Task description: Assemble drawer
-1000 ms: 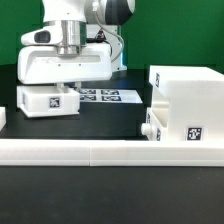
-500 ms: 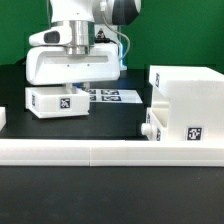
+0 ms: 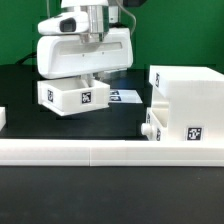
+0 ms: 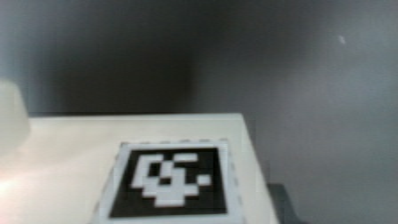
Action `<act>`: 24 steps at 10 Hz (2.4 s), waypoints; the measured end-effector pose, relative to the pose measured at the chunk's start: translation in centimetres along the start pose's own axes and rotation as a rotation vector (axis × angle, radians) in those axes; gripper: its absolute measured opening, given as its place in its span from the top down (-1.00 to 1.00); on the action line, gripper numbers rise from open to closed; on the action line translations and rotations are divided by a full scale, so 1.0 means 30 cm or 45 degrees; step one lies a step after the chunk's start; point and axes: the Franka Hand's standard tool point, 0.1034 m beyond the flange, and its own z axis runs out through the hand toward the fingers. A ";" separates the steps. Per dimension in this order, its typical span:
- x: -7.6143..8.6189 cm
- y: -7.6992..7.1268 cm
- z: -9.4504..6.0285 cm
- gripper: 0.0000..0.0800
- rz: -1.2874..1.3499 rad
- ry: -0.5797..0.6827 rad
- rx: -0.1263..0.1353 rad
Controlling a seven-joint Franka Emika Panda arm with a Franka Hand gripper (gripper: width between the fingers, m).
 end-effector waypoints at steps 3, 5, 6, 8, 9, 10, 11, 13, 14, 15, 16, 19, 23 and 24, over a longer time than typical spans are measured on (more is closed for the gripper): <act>-0.017 -0.005 0.017 0.89 -0.103 -0.001 0.003; -0.028 0.008 0.020 0.89 -0.395 -0.013 0.009; -0.004 0.021 0.007 0.89 -0.525 -0.033 0.021; 0.041 0.049 -0.015 0.89 -0.723 -0.042 0.013; 0.032 0.047 -0.009 0.89 -0.801 -0.044 0.021; 0.031 0.047 -0.008 0.89 -0.831 -0.044 0.022; 0.029 0.047 -0.007 0.89 -0.925 -0.044 0.025; 0.062 0.050 -0.017 0.89 -1.010 -0.060 0.046; 0.093 0.054 -0.027 0.89 -1.028 -0.065 0.052; 0.135 0.056 -0.038 0.89 -1.050 -0.079 0.078; 0.186 0.061 -0.046 0.89 -1.073 -0.090 0.102; 0.229 0.060 -0.041 0.89 -1.088 -0.081 0.106; 0.243 0.059 -0.038 0.89 -1.098 -0.077 0.107; 0.268 0.065 -0.037 0.89 -1.103 -0.080 0.121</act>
Offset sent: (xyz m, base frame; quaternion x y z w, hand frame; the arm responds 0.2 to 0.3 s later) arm 0.0000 0.0000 0.0000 0.0000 0.0000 -0.1938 0.9810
